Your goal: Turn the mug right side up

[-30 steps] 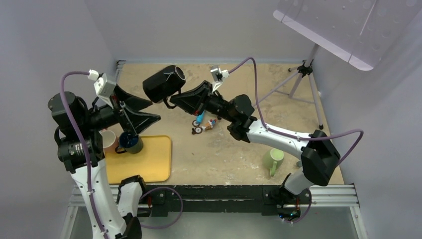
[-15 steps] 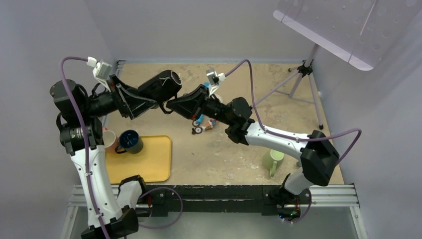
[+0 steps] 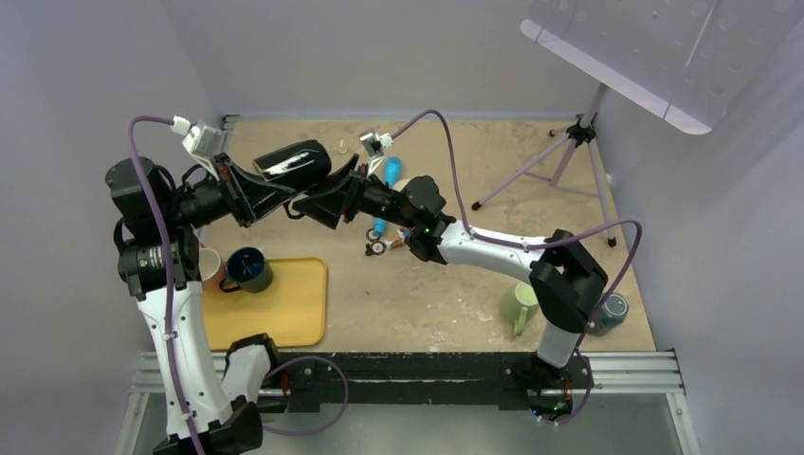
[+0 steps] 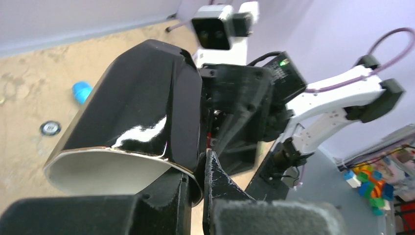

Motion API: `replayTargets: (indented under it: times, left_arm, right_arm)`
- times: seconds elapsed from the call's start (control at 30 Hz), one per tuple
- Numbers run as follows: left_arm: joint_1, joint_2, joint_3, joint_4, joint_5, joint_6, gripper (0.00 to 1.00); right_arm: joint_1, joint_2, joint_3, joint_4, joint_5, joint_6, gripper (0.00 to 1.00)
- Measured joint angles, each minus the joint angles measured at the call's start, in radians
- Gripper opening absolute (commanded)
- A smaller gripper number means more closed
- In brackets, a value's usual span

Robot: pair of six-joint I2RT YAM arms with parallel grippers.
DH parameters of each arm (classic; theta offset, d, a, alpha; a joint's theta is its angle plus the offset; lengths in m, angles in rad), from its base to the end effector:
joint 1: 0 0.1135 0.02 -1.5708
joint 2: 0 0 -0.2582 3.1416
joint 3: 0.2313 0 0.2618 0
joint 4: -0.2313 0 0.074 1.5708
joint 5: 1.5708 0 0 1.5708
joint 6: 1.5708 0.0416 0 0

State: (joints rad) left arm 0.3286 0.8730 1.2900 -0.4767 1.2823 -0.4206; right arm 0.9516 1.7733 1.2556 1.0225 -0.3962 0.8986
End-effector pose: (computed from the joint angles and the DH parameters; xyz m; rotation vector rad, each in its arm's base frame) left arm 0.1534 0.0102 0.4643 0.4018 1.6550 -1.0991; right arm 0.2315 0.3525 0.3468 -0.4561 1.2323 1.8343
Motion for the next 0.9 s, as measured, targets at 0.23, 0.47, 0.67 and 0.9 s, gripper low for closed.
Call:
replayTargets:
  times: [0.23, 0.47, 0.67, 0.9]
  left_arm:
    - [-0.09, 0.052, 0.008, -0.422, -0.478, 0.537, 0.0]
    - [-0.311, 0.087, -0.169, -0.72, -0.842, 0.869, 0.0]
    - [-0.433, 0.142, -0.236, -0.774, -1.025, 0.942, 0.0]
    - [-0.534, 0.33, -0.257, -0.706, -1.17, 0.941, 0.0]
  right_arm:
    - [0.007, -0.114, -0.057, -0.405, 0.175, -0.253, 0.98]
    - [0.003, -0.261, -0.145, -0.712, 0.476, -0.441, 0.98]
    - [-0.007, -0.275, -0.161, -0.847, 0.657, -0.495, 0.98]
    - [-0.071, -0.253, -0.173, -0.919, 0.796, -0.51, 0.98]
